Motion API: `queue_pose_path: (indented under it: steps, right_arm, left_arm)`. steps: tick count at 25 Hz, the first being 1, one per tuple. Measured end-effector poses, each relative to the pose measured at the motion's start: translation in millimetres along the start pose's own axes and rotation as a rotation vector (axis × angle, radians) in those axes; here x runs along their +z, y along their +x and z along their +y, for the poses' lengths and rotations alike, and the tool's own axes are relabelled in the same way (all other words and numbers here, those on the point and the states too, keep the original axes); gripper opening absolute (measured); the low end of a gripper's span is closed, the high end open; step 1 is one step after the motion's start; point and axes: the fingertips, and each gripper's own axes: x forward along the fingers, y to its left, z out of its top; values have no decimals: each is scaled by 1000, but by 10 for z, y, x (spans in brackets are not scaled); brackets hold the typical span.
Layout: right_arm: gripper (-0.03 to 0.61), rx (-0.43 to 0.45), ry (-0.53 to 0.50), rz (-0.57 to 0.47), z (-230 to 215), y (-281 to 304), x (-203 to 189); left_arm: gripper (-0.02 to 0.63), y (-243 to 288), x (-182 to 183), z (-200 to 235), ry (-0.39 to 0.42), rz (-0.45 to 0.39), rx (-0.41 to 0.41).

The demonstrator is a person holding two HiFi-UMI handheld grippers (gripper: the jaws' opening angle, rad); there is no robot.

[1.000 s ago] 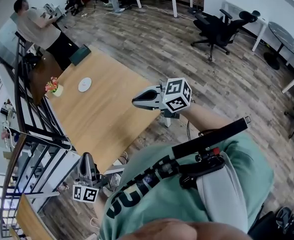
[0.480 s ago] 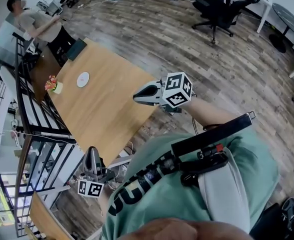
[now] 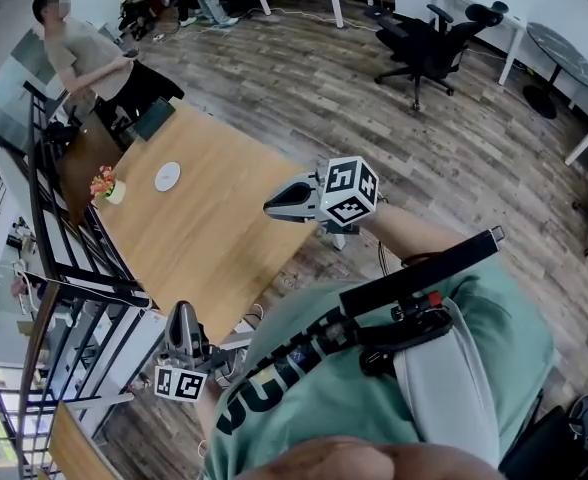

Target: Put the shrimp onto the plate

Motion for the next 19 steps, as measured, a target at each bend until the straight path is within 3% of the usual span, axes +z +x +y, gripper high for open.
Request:
queue_pose_path:
  steps: [19]
  right_arm:
    - [6, 13, -26, 10, 139, 75, 53]
  left_arm:
    - [32, -142, -19, 0, -3, -23, -4]
